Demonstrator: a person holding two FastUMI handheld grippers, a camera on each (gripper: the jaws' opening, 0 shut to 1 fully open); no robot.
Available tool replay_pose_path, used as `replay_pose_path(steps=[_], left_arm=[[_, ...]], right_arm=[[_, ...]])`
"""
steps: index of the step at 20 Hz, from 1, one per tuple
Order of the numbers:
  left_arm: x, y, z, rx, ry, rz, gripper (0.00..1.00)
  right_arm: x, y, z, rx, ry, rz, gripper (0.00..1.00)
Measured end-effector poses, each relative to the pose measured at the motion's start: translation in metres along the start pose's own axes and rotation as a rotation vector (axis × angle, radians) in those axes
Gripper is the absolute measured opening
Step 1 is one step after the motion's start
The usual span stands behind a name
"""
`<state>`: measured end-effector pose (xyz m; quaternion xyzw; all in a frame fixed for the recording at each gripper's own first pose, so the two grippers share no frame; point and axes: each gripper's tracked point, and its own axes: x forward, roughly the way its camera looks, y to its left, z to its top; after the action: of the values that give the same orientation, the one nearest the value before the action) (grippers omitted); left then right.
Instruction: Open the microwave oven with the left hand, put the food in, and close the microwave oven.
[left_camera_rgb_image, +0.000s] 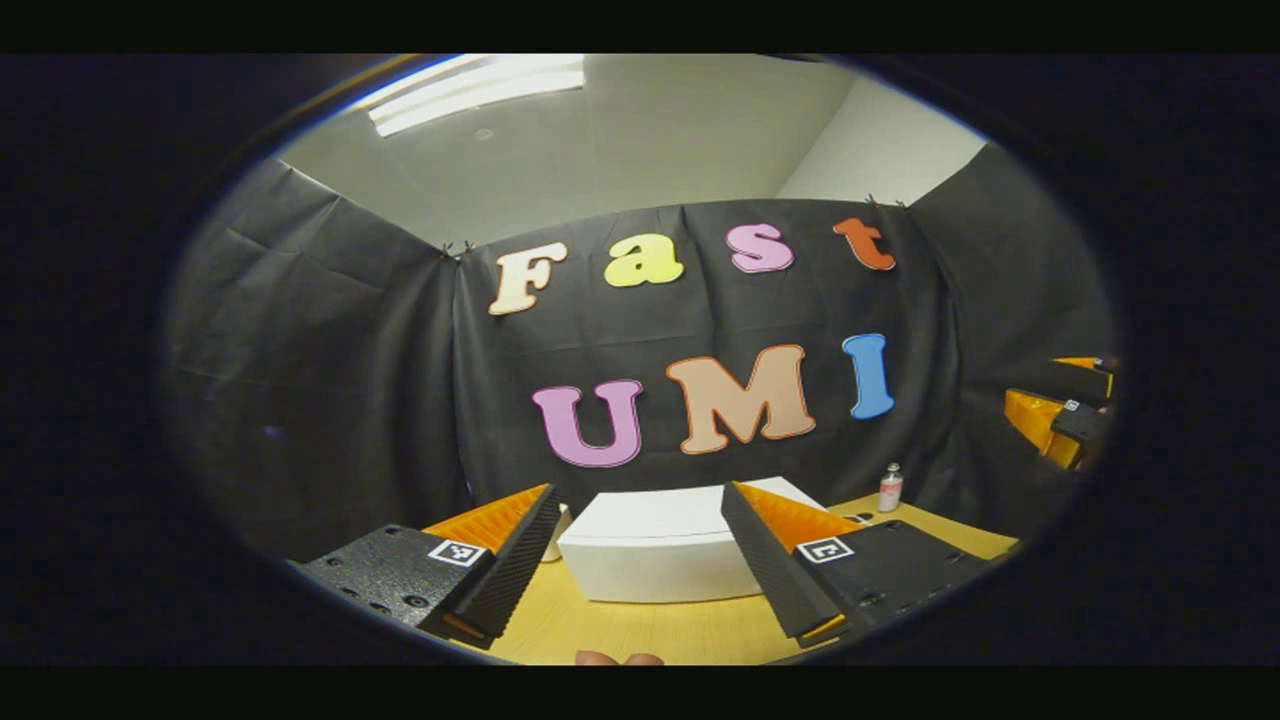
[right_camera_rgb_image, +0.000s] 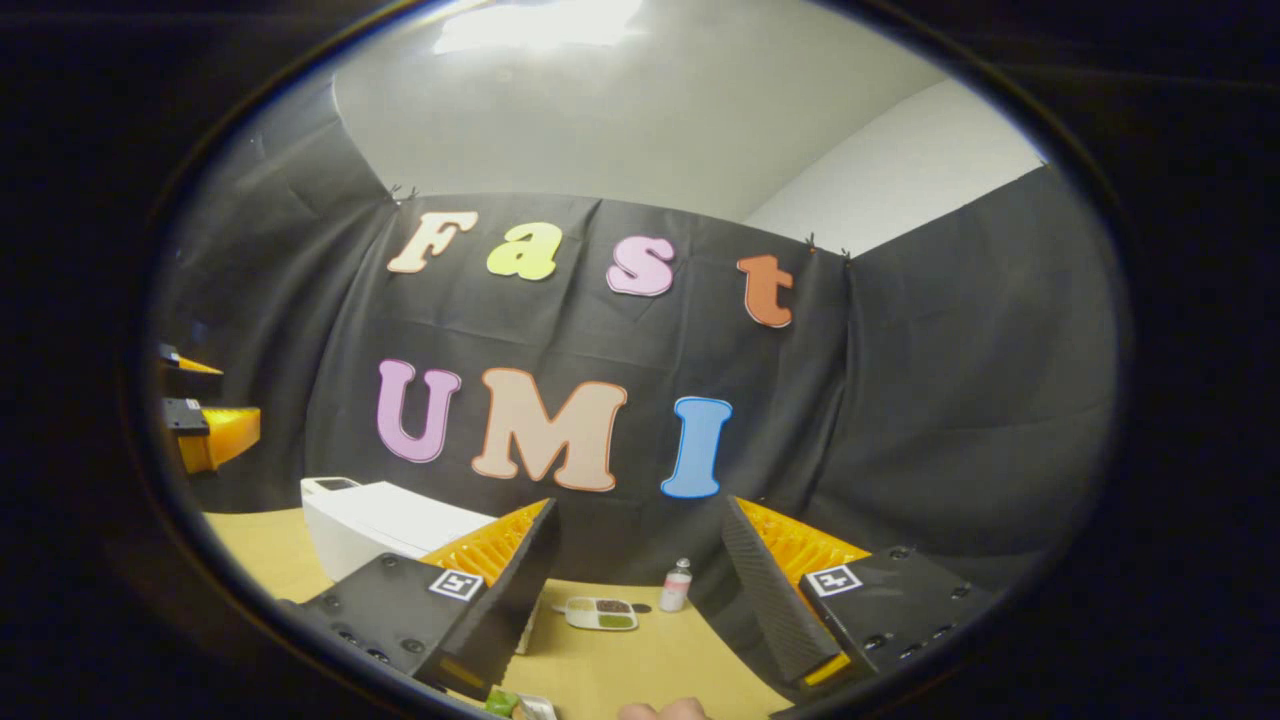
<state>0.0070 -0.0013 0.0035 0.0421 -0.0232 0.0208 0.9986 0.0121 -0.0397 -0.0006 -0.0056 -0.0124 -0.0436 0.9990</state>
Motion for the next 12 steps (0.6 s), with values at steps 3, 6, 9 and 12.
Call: replay_pose_path(steps=[3,6,9,12], left_arm=[[0.001,-0.009,-0.007,-0.004,0.011,-0.013,0.97],[0.008,-0.018,-0.016,-0.002,0.019,-0.025,0.97],[0.019,-0.035,-0.036,-0.015,0.040,-0.058,0.98],[0.029,-0.050,-0.072,0.004,0.086,-0.088,0.97]], right_arm=[[0.000,0.000,-0.005,-0.005,0.011,0.002,0.96],[-0.004,0.000,-0.007,-0.003,0.021,0.005,1.00],[-0.007,-0.006,-0.005,-0.006,0.019,0.002,1.00],[-0.010,-0.015,-0.008,-0.016,0.028,-0.008,0.96]])
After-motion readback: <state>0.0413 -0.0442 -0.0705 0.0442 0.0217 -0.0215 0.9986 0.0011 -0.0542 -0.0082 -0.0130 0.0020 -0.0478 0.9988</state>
